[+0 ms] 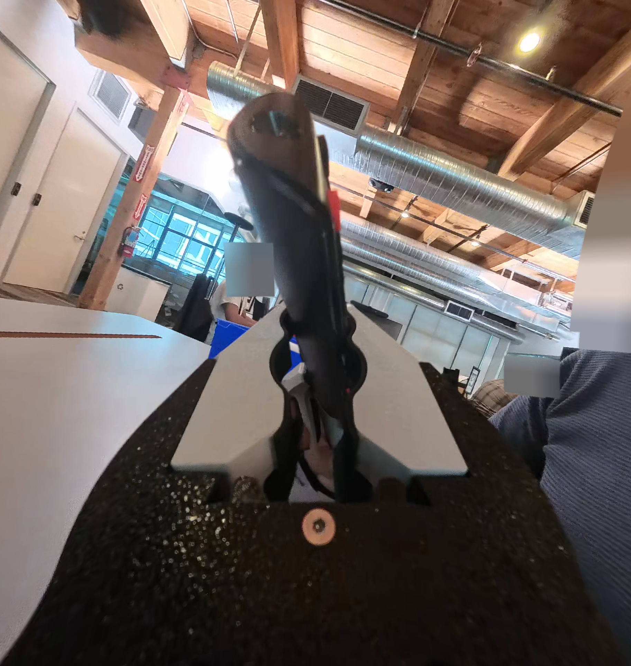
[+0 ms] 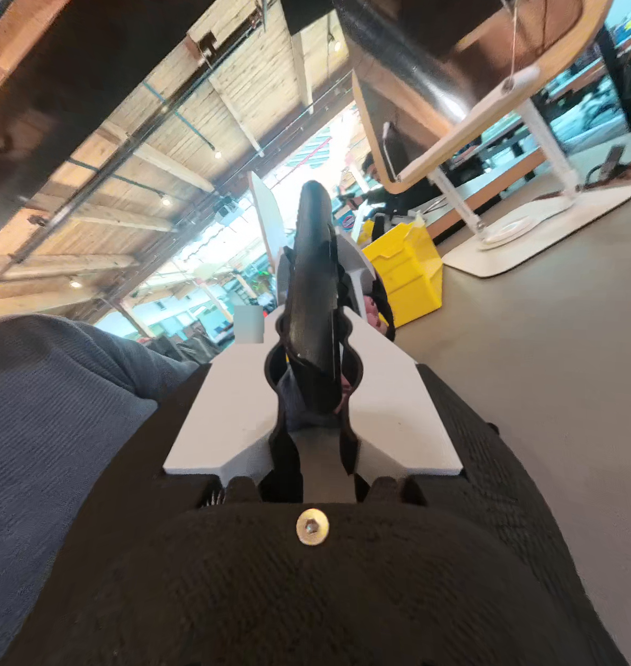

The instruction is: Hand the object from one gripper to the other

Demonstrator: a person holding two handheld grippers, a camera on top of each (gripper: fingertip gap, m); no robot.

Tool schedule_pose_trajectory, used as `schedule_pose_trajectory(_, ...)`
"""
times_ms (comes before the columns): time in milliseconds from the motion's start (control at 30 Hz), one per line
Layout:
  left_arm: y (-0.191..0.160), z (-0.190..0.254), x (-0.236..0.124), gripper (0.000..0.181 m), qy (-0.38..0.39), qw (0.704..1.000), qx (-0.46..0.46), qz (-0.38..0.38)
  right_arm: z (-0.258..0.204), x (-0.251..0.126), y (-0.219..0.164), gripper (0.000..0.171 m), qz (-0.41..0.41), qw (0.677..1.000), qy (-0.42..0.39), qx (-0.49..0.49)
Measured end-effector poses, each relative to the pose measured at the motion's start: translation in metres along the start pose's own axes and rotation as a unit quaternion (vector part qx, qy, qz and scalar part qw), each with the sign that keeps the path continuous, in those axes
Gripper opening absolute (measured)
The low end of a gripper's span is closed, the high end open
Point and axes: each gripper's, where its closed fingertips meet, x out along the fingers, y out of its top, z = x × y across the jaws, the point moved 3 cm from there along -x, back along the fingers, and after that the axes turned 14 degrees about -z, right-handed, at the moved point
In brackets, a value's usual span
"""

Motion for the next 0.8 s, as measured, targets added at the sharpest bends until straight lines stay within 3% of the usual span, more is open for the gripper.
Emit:
schedule_pose_trajectory(100,-0.002,-0.003,0.000,0.024,-0.012,0.999,-0.042,-0.015,0.002,-0.005,0.004,0.023,-0.004,0.997,-0.054,-0.057)
schedule_pose_trajectory(200,0.010,-0.008,-0.009,0.049,-0.041,0.992,-0.117,0.037,0.003,-0.011,0.009,0.022,-0.011,0.979,-0.134,-0.154)
schedule_pose_trajectory(267,0.013,-0.018,-0.016,0.051,-0.034,0.986,-0.155,0.056,0.001,-0.016,0.013,0.023,-0.025,0.942,-0.208,-0.264)
schedule_pose_trajectory(300,0.013,-0.021,-0.018,0.047,-0.030,0.985,-0.161,0.060,-0.002,-0.018,0.014,0.023,-0.034,0.908,-0.251,-0.334)
schedule_pose_trajectory(367,0.012,-0.025,-0.019,0.050,-0.022,0.983,-0.171,0.063,-0.007,-0.020,0.014,0.023,-0.066,0.793,-0.346,-0.497)
schedule_pose_trajectory(400,0.011,-0.025,-0.018,0.050,-0.025,0.982,-0.177,0.060,-0.010,-0.020,0.013,0.023,-0.087,0.703,-0.397,-0.583)
schedule_pose_trajectory(500,0.005,-0.026,-0.014,0.054,-0.036,0.977,-0.204,0.045,-0.010,-0.013,0.000,0.022,-0.158,0.375,-0.476,-0.780)
schedule_pose_trajectory(533,0.004,-0.026,-0.013,0.054,-0.042,0.976,-0.211,0.044,-0.008,-0.009,-0.006,0.023,-0.173,0.296,-0.472,-0.812)
schedule_pose_trajectory(567,0.003,-0.026,-0.012,0.051,-0.047,0.974,-0.217,0.044,-0.005,-0.006,-0.012,0.023,-0.184,0.248,-0.463,-0.831)
schedule_pose_trajectory(633,0.000,-0.030,-0.012,0.038,-0.037,0.971,-0.232,0.041,-0.001,-0.002,-0.017,0.023,-0.194,0.221,-0.452,-0.842)
schedule_pose_trajectory(667,-0.001,-0.032,-0.014,0.024,-0.026,0.972,-0.232,0.039,-0.001,-0.001,-0.017,0.023,-0.191,0.222,-0.454,-0.842)
schedule_pose_trajectory(700,-0.001,-0.032,-0.014,0.024,-0.024,0.973,-0.227,0.039,-0.001,-0.001,-0.016,0.023,-0.189,0.233,-0.455,-0.838)
schedule_pose_trajectory(733,0.000,-0.031,-0.014,0.022,-0.022,0.974,-0.223,0.037,0.001,-0.002,-0.016,0.025,-0.189,0.262,-0.454,-0.830)
schedule_pose_trajectory(767,0.001,-0.029,-0.014,0.022,-0.028,0.976,-0.211,0.037,0.003,-0.002,-0.017,0.028,-0.192,0.312,-0.451,-0.814)
schedule_pose_trajectory(800,0.003,-0.027,-0.014,0.021,-0.031,0.979,-0.198,0.043,0.005,-0.003,-0.018,0.035,-0.193,0.385,-0.443,-0.786)
